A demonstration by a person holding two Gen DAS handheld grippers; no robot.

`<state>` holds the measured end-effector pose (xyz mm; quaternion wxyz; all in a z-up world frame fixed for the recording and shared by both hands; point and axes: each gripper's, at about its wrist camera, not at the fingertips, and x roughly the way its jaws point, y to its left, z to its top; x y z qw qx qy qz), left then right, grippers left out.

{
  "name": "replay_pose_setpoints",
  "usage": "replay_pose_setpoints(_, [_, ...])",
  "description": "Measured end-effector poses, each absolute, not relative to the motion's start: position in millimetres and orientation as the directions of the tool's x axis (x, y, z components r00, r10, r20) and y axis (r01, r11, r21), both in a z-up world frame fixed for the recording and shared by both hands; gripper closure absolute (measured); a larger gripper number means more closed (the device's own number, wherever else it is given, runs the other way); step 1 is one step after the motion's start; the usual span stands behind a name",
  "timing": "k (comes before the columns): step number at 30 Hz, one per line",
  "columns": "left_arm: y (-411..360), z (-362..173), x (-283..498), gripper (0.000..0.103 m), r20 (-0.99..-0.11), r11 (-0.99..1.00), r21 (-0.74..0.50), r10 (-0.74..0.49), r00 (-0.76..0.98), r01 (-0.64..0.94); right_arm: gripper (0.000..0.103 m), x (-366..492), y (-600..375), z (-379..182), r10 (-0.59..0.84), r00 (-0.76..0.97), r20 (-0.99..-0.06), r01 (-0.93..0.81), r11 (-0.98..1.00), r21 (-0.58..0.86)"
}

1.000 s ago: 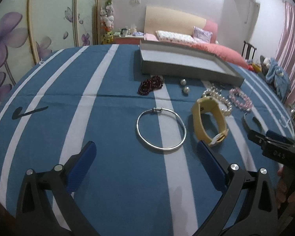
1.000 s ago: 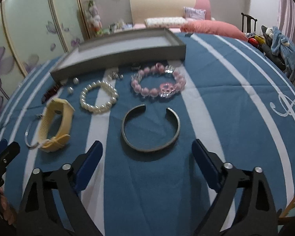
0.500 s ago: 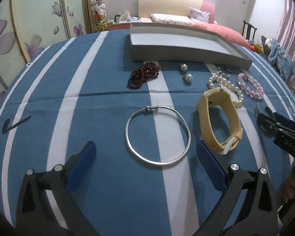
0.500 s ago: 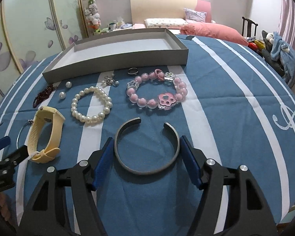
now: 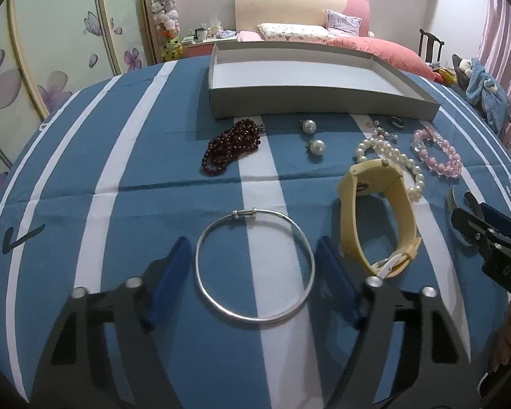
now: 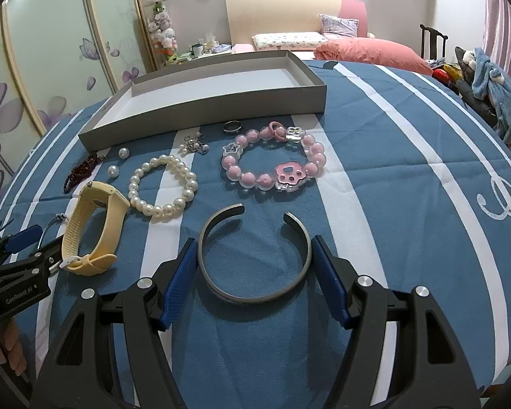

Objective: Organize jewelry
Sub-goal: 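Move the right tool to the dark cuff bangle while the left tool approaches the silver wire bangle, then grasp and lift the cuff with the right tool while the left tool lifts the wire bangle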

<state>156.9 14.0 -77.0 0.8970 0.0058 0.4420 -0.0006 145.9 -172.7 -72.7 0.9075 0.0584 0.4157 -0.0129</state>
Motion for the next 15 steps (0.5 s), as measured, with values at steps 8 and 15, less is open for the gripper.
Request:
replay_pose_setpoints(8, [16, -78, 147, 0.033, -0.778, 1.0, 0.001, -0.005, 0.628, 0.008, 0.036, 143, -174, -72, 0.039, 0.663, -0.748, 0.062, 0.992, 0.106])
replay_pose_setpoints(15, [23, -73, 143, 0.033, -0.769, 1.0, -0.029, -0.016, 0.639, -0.009, 0.036, 138, -170, -61, 0.041, 0.701, -0.712, 0.043, 0.994, 0.099])
